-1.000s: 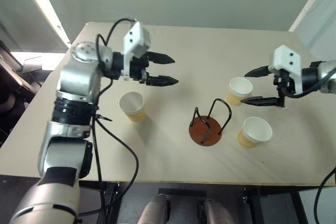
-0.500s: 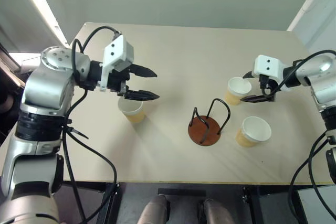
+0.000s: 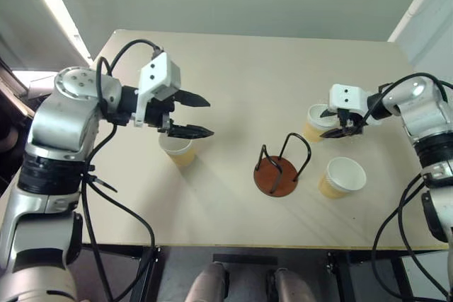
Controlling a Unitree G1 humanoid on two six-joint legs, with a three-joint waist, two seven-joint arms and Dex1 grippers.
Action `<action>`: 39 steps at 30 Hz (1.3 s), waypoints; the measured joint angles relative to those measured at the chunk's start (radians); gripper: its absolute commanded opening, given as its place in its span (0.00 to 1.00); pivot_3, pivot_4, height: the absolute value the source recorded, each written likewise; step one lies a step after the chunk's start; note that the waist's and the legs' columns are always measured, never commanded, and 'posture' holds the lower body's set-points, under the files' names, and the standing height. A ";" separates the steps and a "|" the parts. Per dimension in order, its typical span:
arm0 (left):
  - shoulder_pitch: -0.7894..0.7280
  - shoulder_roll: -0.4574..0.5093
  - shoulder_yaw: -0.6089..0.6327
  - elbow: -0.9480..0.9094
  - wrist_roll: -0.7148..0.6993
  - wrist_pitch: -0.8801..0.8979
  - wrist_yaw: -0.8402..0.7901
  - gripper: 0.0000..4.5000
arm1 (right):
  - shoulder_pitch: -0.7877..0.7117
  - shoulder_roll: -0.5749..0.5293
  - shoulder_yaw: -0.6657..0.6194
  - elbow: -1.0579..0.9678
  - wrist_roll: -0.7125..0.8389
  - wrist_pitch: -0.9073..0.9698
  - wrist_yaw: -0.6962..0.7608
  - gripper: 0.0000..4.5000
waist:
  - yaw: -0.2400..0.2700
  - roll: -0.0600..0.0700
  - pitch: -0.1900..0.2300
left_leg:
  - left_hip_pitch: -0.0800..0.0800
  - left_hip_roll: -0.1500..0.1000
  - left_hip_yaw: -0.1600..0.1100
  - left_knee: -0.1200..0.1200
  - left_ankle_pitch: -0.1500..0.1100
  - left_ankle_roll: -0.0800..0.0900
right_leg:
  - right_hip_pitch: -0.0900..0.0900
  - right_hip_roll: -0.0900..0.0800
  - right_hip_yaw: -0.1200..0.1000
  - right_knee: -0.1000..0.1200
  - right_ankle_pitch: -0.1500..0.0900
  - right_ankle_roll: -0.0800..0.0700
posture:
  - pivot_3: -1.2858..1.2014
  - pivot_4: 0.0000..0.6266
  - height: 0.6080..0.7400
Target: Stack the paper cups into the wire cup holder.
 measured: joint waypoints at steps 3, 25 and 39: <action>0.001 0.000 -0.006 0.000 0.001 -0.005 0.000 0.83 | 0.000 0.011 0.001 0.014 -0.010 -0.009 0.003 0.13 | 0.000 0.000 0.000 | 0.000 0.000 0.000 0.000 0.000 0.000 | 0.000 0.000 0.000 0.000 0.000 0.000 | 0.52 0.24 1.00; -0.016 0.014 -0.008 0.010 -0.087 0.031 -0.062 0.83 | -0.113 -0.225 -0.163 -0.841 0.518 0.724 0.235 0.01 | -0.004 0.002 0.001 | 0.000 0.000 -0.001 -0.006 0.001 -0.002 | 0.000 0.000 -0.001 -0.005 -0.001 -0.002 | 0.52 0.24 1.00; -0.044 -0.016 -0.035 0.081 -0.076 -0.028 -0.076 0.83 | -0.033 -0.251 -0.088 -1.015 0.572 0.776 0.196 0.01 | -0.008 0.002 0.001 | 0.001 0.000 -0.002 -0.003 0.001 -0.002 | 0.000 0.000 -0.001 -0.007 -0.001 -0.002 | 0.52 0.24 1.00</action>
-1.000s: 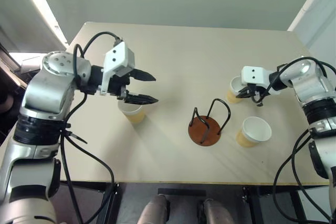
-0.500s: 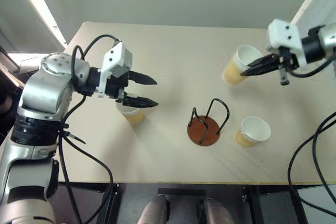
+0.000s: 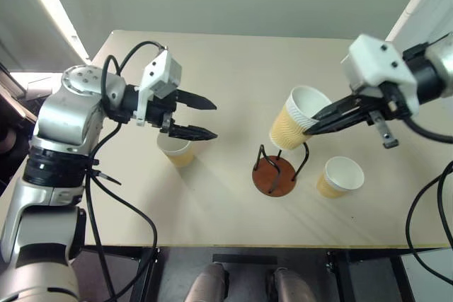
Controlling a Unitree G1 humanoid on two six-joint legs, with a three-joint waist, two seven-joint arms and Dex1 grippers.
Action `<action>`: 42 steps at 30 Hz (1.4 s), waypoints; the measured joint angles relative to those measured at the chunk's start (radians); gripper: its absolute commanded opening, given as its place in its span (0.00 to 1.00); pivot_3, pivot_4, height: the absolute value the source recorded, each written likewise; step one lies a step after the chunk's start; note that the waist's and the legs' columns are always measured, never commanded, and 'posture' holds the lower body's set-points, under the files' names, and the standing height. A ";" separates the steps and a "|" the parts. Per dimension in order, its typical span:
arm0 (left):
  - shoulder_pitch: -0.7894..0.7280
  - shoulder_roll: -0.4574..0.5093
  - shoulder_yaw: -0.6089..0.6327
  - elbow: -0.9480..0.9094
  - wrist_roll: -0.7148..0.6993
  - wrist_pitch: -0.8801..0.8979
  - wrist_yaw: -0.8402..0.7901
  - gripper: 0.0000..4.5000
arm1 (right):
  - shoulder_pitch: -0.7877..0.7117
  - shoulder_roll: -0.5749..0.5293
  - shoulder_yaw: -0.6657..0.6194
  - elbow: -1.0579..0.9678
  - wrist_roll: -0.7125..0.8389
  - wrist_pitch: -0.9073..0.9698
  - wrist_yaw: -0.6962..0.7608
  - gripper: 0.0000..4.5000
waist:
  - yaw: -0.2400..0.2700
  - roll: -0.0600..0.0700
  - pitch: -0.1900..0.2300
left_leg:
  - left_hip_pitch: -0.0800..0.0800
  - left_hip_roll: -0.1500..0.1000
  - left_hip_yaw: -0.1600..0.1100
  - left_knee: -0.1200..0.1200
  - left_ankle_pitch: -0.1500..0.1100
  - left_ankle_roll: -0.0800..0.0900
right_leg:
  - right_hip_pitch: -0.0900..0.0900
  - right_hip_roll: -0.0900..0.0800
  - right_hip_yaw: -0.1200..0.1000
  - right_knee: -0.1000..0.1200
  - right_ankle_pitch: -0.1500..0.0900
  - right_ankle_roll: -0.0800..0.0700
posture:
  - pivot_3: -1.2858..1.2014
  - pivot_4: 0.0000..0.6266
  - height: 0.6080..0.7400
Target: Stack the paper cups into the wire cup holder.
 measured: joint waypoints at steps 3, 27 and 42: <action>0.000 0.001 0.000 -0.001 -0.001 0.000 0.001 0.83 | 0.006 -0.001 0.002 0.003 -0.015 -0.037 0.002 0.01 | 0.000 0.000 0.000 | 0.000 0.000 0.000 0.000 0.000 0.000 | 0.000 0.000 0.000 0.003 0.000 0.000 | 0.52 0.24 1.00; 0.003 -0.003 -0.004 0.008 0.020 -0.017 0.005 0.83 | 0.071 0.029 0.100 0.029 -0.148 -0.178 0.019 0.61 | -0.001 0.000 0.000 | 0.000 0.000 0.000 0.000 0.000 0.000 | 0.000 0.000 0.000 0.005 0.000 0.000 | 0.52 0.24 1.00; 0.179 0.185 -0.015 -0.184 0.140 -0.085 0.031 0.83 | 0.014 0.069 -0.098 0.149 0.040 0.072 -0.067 0.76 | -0.003 0.000 0.000 | 0.000 0.000 0.000 -0.002 0.000 0.000 | -0.001 0.001 0.000 0.001 -0.001 -0.002 | 0.52 0.24 1.00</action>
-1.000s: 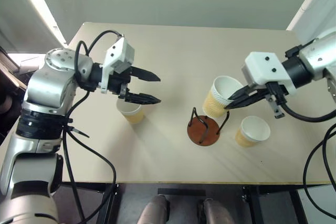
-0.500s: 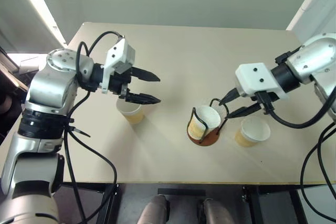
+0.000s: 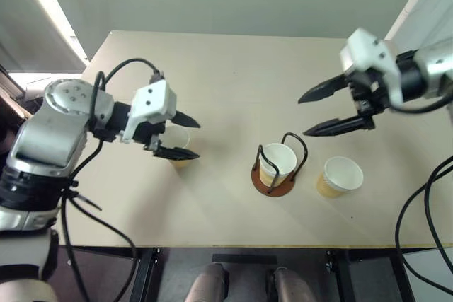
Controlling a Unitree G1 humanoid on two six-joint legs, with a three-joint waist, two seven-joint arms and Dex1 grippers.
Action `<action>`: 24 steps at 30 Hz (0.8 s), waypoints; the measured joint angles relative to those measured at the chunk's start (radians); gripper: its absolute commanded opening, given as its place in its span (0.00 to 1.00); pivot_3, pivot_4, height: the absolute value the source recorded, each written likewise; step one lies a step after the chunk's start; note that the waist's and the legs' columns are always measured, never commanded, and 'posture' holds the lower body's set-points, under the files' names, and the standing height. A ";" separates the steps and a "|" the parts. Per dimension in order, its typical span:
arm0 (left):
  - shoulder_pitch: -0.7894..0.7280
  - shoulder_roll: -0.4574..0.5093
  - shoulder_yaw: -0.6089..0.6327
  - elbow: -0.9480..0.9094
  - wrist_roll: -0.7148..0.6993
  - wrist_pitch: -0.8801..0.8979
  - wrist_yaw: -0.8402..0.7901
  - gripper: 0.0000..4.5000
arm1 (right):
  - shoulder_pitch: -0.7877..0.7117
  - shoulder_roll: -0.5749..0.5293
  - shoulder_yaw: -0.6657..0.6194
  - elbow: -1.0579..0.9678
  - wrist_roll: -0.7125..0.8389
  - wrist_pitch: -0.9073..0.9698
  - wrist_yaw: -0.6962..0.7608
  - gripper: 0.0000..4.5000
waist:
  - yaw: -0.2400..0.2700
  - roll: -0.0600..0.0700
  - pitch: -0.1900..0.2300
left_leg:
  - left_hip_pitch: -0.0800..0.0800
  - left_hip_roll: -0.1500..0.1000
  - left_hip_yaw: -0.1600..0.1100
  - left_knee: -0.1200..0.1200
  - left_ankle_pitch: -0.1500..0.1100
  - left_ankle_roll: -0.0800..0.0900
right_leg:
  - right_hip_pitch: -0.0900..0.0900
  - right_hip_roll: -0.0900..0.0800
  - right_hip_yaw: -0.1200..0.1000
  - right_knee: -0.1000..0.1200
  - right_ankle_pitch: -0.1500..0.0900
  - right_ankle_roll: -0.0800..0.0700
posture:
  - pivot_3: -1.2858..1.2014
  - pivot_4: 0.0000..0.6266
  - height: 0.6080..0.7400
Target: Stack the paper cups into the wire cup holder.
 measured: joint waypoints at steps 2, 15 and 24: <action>0.021 0.022 -0.019 0.000 0.068 -0.047 0.018 0.83 | -0.001 -0.002 -0.031 -0.002 0.049 0.046 -0.001 0.76 | 0.001 0.000 0.000 | 0.000 0.000 0.000 0.000 0.000 0.000 | 0.000 0.000 0.000 0.000 0.000 0.000 | 0.52 0.24 1.00; 0.031 0.025 -0.119 0.002 0.263 -0.100 0.059 0.83 | 0.045 -0.057 -0.085 -0.043 0.179 0.127 -0.037 0.76 | 0.000 0.000 0.000 | 0.000 0.000 0.000 0.000 0.000 0.000 | 0.000 0.000 0.000 0.004 0.000 0.000 | 0.52 0.24 1.00; 0.031 -0.007 -0.151 0.032 0.282 -0.128 0.021 0.54 | 0.054 -0.064 -0.086 -0.044 0.200 0.111 -0.064 0.78 | 0.000 0.000 0.000 | 0.000 0.000 0.000 0.000 0.000 -0.001 | 0.000 0.000 0.000 0.005 0.000 0.000 | 0.52 0.24 1.00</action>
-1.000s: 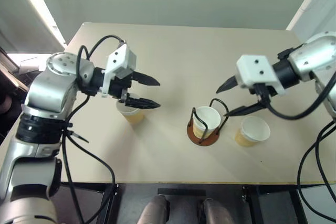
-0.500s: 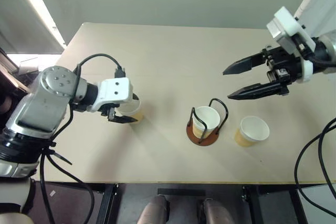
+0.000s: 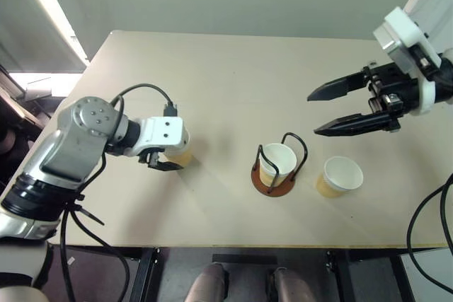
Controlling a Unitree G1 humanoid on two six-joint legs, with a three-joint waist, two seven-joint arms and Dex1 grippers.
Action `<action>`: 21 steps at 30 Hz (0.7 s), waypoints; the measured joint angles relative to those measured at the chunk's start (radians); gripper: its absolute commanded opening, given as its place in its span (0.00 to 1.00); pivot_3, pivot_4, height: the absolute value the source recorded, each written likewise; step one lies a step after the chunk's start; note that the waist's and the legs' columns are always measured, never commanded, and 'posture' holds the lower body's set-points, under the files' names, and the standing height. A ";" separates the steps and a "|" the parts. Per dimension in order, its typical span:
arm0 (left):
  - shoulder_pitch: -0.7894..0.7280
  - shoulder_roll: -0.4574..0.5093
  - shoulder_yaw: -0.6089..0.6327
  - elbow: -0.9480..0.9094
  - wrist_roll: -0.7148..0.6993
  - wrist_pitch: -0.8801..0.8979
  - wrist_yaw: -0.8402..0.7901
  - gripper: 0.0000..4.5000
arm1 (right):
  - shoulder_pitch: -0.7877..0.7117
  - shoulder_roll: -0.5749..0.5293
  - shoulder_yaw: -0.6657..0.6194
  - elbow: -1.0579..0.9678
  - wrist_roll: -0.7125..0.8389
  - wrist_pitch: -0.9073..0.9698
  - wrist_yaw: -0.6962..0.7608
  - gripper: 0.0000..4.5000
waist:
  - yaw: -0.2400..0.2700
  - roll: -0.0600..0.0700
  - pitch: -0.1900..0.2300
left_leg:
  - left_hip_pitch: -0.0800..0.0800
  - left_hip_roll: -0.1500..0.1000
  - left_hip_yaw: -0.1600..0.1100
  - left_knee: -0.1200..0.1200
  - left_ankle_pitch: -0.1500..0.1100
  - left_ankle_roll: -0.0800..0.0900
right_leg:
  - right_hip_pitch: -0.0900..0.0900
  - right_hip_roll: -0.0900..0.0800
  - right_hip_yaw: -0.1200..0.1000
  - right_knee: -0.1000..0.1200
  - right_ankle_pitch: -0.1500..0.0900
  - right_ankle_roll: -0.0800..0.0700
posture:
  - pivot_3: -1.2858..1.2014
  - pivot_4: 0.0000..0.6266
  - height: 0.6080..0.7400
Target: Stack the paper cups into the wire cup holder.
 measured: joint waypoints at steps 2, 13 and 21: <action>0.001 -0.001 -0.004 0.007 -0.003 -0.021 -0.018 0.38 | 0.013 0.002 -0.014 0.000 0.007 -0.014 -0.005 0.78 | 0.000 0.000 0.000 | 0.000 0.000 0.000 0.000 0.000 0.000 | 0.000 0.000 0.000 0.000 0.000 0.000 | 0.52 0.24 1.00; -0.028 -0.031 0.000 0.021 -0.082 -0.031 -0.118 0.02 | 0.116 -0.031 -0.060 -0.007 0.015 -0.140 0.014 0.78 | 0.001 0.000 0.000 | -0.001 0.000 0.000 0.000 0.000 0.000 | 0.000 0.000 0.000 0.001 0.000 0.000 | 0.52 0.24 1.00; -0.274 -0.105 0.014 0.085 -0.171 0.037 -0.171 0.02 | 0.225 -0.127 -0.104 -0.040 0.015 -0.193 0.044 0.78 | 0.012 -0.001 0.000 | -0.003 0.000 -0.001 0.001 0.000 0.000 | 0.000 -0.001 -0.001 0.000 0.001 0.001 | 0.52 0.24 1.00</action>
